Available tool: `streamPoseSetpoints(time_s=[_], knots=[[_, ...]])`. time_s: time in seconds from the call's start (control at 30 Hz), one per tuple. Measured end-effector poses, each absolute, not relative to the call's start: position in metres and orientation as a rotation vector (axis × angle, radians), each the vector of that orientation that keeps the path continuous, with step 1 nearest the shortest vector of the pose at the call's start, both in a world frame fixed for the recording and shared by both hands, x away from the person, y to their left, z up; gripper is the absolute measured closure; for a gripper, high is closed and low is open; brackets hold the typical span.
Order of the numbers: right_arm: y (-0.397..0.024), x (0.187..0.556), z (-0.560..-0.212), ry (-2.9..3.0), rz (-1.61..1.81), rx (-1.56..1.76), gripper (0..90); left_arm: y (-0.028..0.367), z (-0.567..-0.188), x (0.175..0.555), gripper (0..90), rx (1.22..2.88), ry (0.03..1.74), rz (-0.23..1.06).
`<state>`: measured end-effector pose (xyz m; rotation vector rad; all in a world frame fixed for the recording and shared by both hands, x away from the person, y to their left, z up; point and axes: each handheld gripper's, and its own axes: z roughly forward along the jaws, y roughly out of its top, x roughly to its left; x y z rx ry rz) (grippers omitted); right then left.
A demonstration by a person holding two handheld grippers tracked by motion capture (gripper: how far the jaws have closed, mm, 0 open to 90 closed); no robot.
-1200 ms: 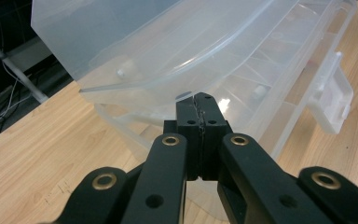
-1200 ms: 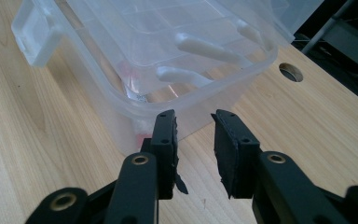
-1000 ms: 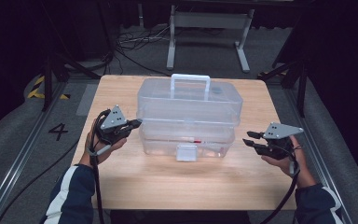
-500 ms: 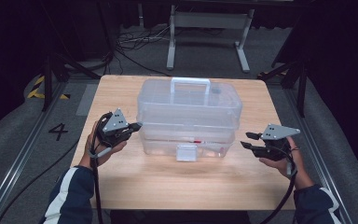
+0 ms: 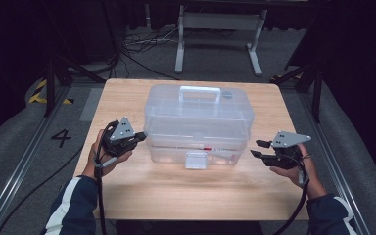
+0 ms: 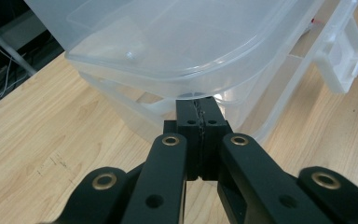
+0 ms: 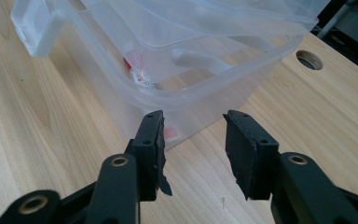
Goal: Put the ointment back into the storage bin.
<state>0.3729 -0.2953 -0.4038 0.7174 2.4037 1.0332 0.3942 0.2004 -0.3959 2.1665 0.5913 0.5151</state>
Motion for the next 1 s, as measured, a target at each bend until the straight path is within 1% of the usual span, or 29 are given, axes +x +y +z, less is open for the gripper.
streamPoseSetpoints(time_s=[0.43, 0.57, 1.0], knots=[[-0.294, 0.373, -0.406, 2.414, 1.031, 0.717, 58.2, 0.198, -0.404, 0.395, 90.0, 2.200, 0.603, 0.499], [-0.293, 0.374, -0.408, 2.425, 1.031, 0.714, 58.1, 0.199, -0.405, 0.396, 90.0, 2.189, 0.609, 0.483], [-0.292, 0.374, -0.410, 2.431, 1.024, 0.716, 56.6, 0.202, -0.412, 0.394, 90.0, 2.216, 0.631, 0.498]])
